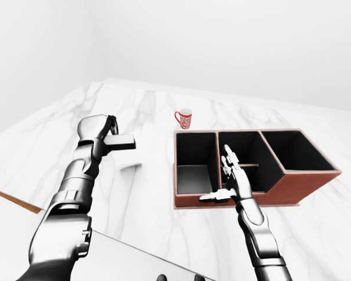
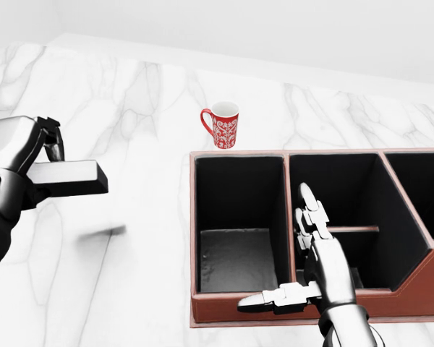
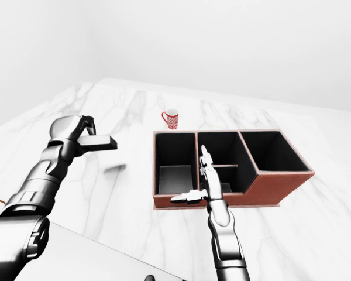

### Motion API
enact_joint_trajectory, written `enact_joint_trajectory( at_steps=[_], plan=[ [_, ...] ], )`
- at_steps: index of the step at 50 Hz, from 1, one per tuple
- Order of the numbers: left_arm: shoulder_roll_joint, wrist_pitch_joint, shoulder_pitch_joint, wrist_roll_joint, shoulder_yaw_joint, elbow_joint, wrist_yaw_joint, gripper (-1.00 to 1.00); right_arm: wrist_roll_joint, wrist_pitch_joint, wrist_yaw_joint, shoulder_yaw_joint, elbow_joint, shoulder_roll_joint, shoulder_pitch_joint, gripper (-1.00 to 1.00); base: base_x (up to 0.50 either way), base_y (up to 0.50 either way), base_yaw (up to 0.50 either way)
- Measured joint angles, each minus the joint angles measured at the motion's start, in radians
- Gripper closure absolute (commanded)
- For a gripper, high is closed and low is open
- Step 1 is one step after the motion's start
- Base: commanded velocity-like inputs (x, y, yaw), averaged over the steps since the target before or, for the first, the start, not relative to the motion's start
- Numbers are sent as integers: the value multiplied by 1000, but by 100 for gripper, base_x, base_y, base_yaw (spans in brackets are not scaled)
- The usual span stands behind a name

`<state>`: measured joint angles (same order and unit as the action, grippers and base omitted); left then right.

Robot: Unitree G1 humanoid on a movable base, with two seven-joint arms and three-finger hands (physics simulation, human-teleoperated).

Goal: Pick up the book and place it in the right compartment of the caddy.

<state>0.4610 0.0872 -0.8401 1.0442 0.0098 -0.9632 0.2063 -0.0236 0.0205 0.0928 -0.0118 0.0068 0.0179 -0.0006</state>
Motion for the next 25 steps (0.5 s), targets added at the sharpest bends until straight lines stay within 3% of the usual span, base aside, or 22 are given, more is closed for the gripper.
enact_joint_trajectory(
  at_steps=[25],
  plan=[
    [-23, 0, 123, -134, 84, 456, -210, 100, -2, -29, -8, -3, 21, 0, 0, -100, 0, 0, 0]
  ],
)
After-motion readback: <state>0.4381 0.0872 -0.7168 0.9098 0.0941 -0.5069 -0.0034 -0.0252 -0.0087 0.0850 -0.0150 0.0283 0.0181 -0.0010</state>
